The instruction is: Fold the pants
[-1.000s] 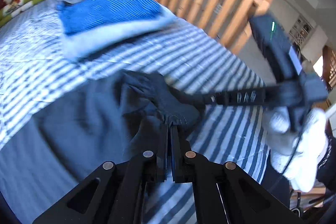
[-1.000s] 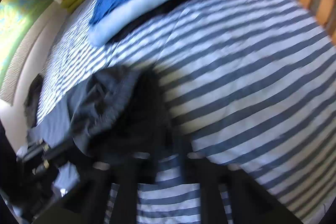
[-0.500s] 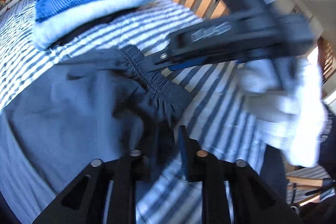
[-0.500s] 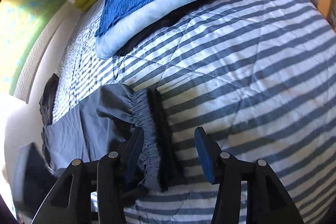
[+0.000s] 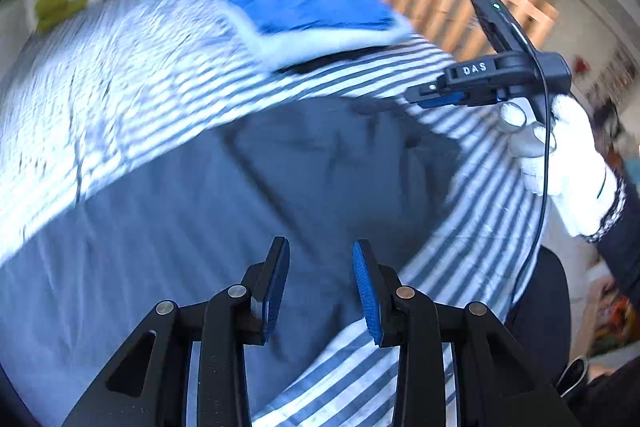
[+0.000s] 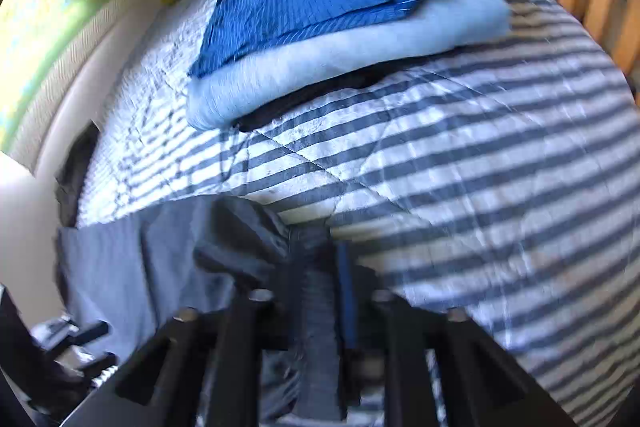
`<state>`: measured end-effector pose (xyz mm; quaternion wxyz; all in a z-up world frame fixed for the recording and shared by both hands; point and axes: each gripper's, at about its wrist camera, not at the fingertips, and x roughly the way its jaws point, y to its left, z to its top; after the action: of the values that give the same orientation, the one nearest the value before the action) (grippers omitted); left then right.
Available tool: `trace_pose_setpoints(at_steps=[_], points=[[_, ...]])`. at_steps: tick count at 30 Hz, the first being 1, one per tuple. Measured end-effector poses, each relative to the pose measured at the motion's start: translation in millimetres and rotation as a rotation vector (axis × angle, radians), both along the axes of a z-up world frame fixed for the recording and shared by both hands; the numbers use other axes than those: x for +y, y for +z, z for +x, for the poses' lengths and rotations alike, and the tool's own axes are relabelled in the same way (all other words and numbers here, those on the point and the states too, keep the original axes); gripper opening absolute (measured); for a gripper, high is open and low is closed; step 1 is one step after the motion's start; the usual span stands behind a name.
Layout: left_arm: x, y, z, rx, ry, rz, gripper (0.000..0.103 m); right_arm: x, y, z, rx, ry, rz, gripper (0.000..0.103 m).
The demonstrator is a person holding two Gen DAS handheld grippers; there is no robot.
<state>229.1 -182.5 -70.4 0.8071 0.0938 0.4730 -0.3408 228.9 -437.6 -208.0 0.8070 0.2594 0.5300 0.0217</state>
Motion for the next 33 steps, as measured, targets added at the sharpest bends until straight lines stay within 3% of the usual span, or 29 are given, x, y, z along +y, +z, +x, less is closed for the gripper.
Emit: trace_pose_setpoints(at_steps=[5,9,11,13,15,16,17,19,23,29,33], points=[[-85,1,-22,-0.092,-0.202,-0.001,0.036,-19,9,-61,-0.018,-0.097,0.054,0.033],[-147,-29,-28,-0.157,-0.329,0.137,0.036,-29,-6,-97,0.014,-0.177,0.127,0.033],[-164,-53,-20,-0.15,-0.356,0.215,0.036,-26,-11,-103,0.017,-0.19,0.117,0.033],[-173,-66,-13,-0.138,-0.371,0.244,0.036,-25,-18,-103,0.031,-0.2,0.142,0.033],[-170,-70,-11,-0.141,-0.383,0.205,0.023,-25,-25,-100,0.066,-0.191,0.172,0.033],[-169,-70,-7,-0.14,-0.365,0.204,0.008,-25,-27,-97,0.082,-0.181,0.166,0.033],[-165,-69,-1,-0.119,-0.345,0.176,0.005,-23,-28,-94,0.093,-0.172,0.155,0.033],[-155,-67,10,-0.059,-0.298,0.103,0.004,-23,-30,-85,0.116,-0.16,0.155,0.033],[-143,-67,17,0.013,-0.236,0.008,0.004,-24,-35,-75,0.123,-0.16,0.242,0.05],[-141,-74,21,0.029,-0.218,-0.03,0.004,-30,-40,-68,0.079,-0.191,0.436,0.061],[-133,-73,18,0.036,-0.211,-0.056,0.004,-20,-44,-53,0.098,-0.178,0.441,0.061]])
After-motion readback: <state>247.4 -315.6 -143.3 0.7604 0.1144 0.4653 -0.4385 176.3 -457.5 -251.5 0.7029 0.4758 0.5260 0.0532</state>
